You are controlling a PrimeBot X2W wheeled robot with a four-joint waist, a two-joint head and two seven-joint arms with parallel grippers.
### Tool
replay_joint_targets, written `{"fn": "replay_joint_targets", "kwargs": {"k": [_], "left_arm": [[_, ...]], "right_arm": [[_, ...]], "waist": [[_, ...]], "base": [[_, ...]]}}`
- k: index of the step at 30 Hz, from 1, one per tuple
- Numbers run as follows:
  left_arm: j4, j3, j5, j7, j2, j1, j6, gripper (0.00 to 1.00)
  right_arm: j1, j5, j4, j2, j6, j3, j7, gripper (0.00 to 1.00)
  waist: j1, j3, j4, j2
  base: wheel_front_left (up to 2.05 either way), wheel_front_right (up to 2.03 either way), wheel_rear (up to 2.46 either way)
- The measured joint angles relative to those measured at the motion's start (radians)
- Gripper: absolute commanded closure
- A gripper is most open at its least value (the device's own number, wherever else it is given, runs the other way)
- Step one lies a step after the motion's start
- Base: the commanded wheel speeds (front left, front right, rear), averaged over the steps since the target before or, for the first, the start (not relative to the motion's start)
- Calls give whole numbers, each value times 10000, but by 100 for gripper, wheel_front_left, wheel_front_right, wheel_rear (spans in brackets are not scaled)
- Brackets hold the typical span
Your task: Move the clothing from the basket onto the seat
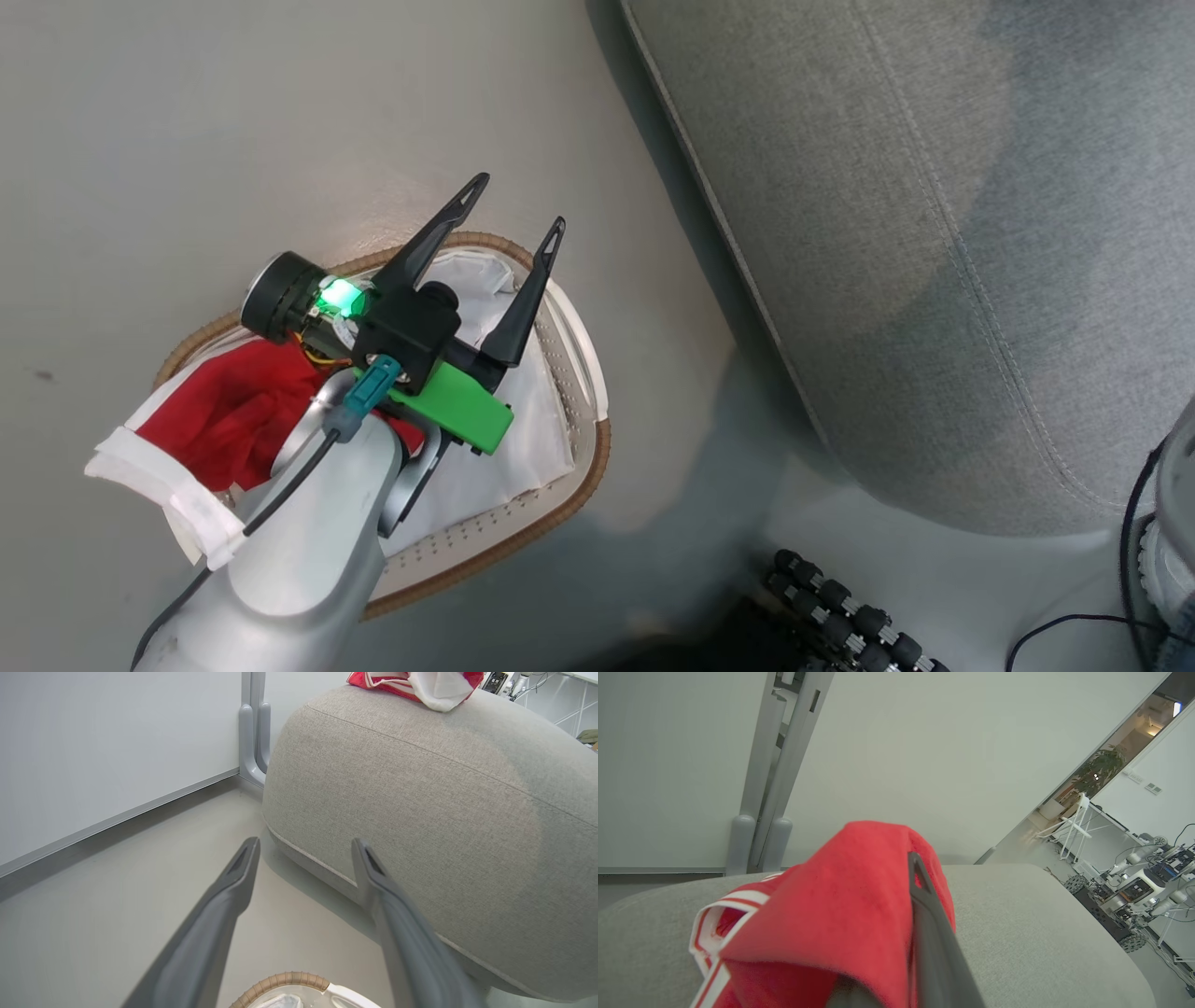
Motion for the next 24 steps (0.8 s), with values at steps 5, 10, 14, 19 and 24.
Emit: {"fn": "replay_joint_targets", "kwargs": {"k": [5,10,14,19,24], "left_arm": [[-65,96,-69,0,65,218,96,0],[-54,102,-98,0,113,421,157,0],[38,77,-174,0,84,471,157,0],[79,107,-272,0,-96,568,140,0],[92,318,-364,0,-297,721,107,0]], "right_arm": [[1272,50,94,635,0,-33,-4,100],[2114,182,-31,926,0,178,-4,100],[2715,458,-474,1078,0,474,-17,0],[3454,719,-920,1108,0,817,-17,0],[4399,943,-1312,1103,0,1252,-19,0]], "waist": [[0,243,46,0],[0,105,-64,-1],[-1,-115,-165,-1],[-1,-464,-211,0],[-1,-937,-157,-1]], "base": [[0,0,0],[0,0,0],[0,0,0],[0,0,0],[0,0,0]]}}
